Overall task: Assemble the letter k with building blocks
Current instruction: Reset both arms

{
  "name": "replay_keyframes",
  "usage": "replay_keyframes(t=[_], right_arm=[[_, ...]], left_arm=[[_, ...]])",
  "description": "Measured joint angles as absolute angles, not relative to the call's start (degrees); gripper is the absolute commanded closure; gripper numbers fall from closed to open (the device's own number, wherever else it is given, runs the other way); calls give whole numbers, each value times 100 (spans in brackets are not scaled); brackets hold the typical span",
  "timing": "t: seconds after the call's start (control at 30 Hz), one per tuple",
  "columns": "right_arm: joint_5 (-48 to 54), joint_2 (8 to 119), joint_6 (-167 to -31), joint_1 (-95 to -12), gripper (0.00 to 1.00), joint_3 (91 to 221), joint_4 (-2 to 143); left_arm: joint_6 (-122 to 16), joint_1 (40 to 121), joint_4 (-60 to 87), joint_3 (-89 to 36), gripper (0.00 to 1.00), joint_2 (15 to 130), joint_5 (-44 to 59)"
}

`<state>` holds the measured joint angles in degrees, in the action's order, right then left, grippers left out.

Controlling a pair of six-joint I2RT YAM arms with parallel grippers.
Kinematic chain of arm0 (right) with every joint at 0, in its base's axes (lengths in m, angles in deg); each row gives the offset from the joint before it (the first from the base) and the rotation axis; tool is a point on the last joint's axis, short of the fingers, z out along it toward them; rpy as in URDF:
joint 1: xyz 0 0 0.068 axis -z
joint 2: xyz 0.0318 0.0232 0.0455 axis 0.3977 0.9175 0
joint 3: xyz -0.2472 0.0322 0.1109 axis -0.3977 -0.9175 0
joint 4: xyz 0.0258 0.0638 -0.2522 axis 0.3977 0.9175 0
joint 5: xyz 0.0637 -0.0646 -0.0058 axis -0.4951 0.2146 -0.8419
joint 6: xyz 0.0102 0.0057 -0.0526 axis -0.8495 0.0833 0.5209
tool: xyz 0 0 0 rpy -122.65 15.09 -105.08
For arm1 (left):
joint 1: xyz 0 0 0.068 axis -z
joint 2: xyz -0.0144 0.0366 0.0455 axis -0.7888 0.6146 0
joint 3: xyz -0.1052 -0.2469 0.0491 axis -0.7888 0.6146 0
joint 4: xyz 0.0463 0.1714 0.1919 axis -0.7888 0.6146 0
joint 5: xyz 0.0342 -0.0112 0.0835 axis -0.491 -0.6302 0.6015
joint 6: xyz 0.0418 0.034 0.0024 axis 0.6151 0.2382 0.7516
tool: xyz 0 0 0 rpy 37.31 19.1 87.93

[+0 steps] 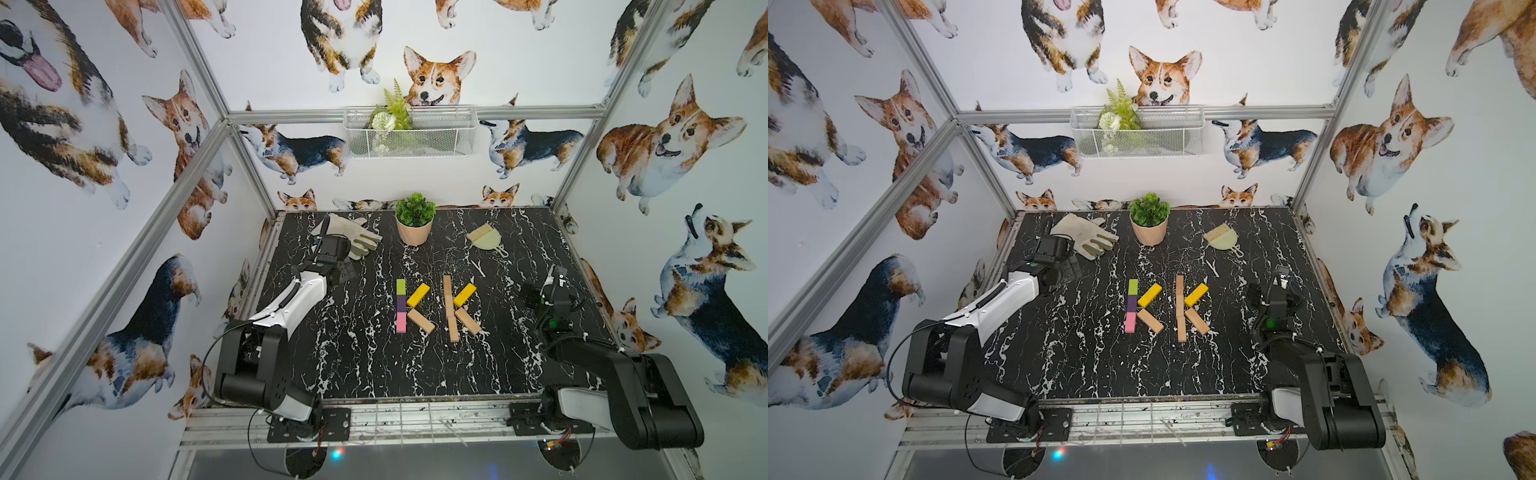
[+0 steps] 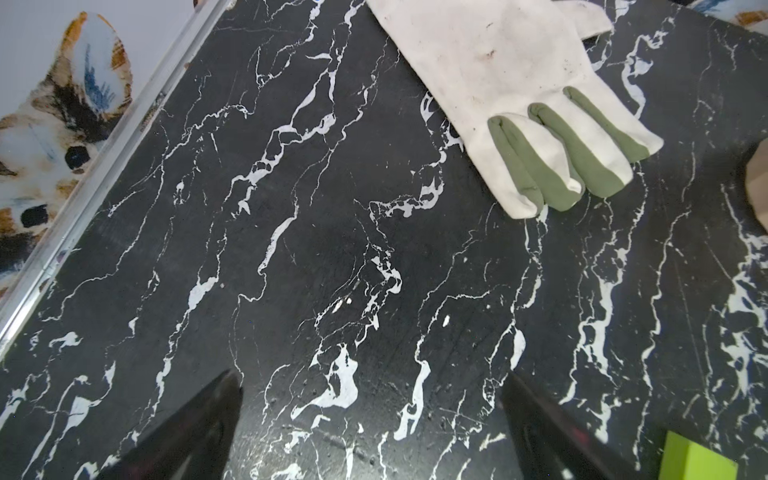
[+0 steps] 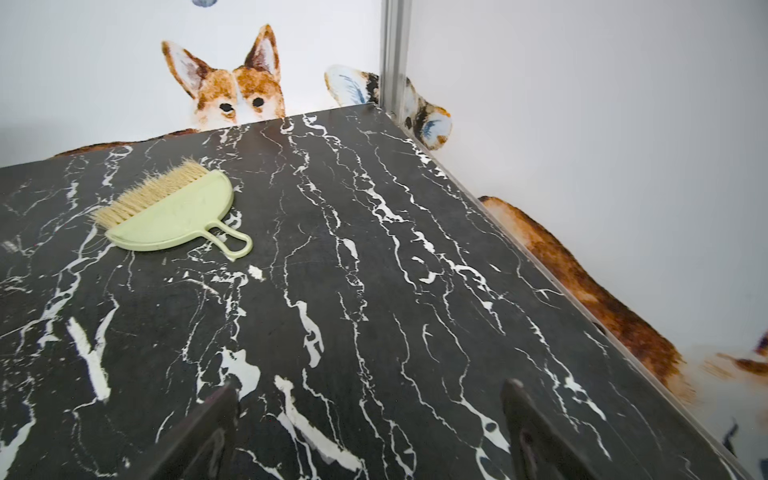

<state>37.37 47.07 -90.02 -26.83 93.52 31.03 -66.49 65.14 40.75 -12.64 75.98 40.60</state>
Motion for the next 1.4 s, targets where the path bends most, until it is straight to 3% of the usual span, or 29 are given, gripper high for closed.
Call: replay_keyframes(t=[0.4,0.67,1.17,1.4], right_arm=[[3215,5588,-8768,-2694,1,9695,2508],[2998,5861,-8635,-2720,0,9625,2292],[2954,5837,-8631,-2720,0,9658,2292],[2954,5837,-8631,-2720,0,9658,2292]], left_arm=[[-6133,6509,3729,-1181,0,7697,4003],[-5434,6505,2379,-67,0,7214,3675],[-4068,6068,628,1162,0,6519,4832],[-4015,5360,-858,1785,0,7212,3579]])
